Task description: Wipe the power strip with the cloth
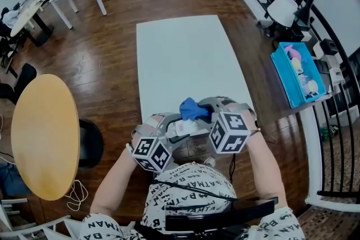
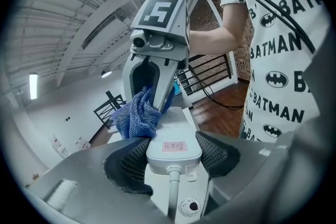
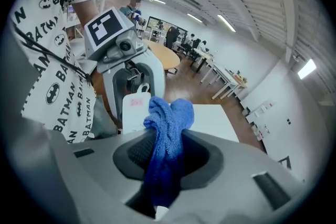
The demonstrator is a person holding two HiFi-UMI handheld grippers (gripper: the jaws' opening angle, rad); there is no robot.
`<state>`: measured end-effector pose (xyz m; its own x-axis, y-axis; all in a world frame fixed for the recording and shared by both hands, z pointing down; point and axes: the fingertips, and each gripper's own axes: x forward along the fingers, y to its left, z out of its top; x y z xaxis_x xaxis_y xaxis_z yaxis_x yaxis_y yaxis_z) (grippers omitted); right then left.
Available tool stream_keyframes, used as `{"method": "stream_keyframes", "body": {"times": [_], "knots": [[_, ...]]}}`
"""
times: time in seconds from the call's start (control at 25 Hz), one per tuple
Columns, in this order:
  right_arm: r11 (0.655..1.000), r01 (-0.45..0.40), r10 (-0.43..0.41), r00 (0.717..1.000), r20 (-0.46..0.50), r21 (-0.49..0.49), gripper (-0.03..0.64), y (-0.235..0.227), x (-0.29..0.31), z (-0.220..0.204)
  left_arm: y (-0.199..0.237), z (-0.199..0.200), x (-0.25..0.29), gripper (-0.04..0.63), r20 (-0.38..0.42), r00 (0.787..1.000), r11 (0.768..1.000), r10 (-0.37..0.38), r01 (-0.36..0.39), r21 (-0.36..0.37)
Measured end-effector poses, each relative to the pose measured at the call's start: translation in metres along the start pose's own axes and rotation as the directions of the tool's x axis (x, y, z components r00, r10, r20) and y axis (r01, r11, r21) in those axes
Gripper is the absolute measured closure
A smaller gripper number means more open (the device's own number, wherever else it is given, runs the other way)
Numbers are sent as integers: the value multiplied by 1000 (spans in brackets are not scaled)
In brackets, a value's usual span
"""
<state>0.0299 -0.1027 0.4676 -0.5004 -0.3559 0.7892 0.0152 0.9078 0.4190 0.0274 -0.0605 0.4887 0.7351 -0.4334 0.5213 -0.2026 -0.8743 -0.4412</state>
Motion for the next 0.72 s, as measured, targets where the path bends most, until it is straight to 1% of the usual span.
{"method": "stream_keyframes", "body": {"times": [0.12,0.28,0.48,0.6,0.72], "knots": [[1000,-7,6,999,-53,-27,495,0,2,-15,0,-1,-2,316,-4,1000,1000,4,-4,6],[999,5,-11,990,-140,-43,495,-7,3,-44,2,-4,-9,316,-4,1000,1000,19,-19,-5],[999,31,-28,973,-228,9,495,-20,0,-91,7,-4,-21,316,-1,999,999,47,-47,-20],[998,61,-50,959,-279,34,495,-27,-4,-118,9,-6,-25,316,-2,998,998,56,-56,-27],[994,93,-71,950,-303,60,495,-34,-10,-134,13,-8,-27,316,-8,998,997,66,-66,-32]]}}
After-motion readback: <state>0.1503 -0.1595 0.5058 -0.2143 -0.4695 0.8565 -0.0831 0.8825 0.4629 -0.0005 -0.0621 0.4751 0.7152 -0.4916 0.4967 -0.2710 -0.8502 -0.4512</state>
